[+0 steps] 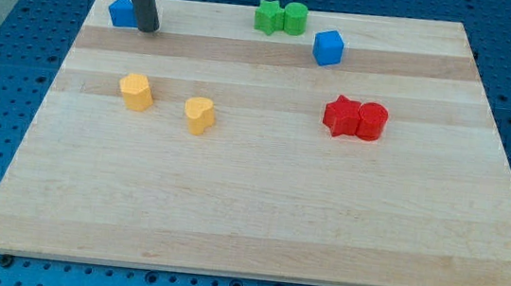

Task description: Place the blue triangle towards the top left corner of the board

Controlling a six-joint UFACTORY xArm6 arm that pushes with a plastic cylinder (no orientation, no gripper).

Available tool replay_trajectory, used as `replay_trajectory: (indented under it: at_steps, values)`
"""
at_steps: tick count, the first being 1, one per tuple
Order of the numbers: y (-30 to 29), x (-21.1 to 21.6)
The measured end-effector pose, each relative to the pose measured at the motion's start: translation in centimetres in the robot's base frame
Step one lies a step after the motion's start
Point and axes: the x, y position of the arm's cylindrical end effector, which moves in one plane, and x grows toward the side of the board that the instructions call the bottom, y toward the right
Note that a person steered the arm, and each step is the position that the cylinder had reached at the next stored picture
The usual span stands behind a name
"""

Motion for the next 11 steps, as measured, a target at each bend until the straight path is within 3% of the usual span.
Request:
replay_trajectory:
  at_steps: [3, 5, 6, 9, 11]
  values:
    - [-4.7, -4.8]
    - [0.9, -3.8]
    - [1.6, -0.2]
    - [-7.2, 0.9]
    - [-7.5, -1.4]
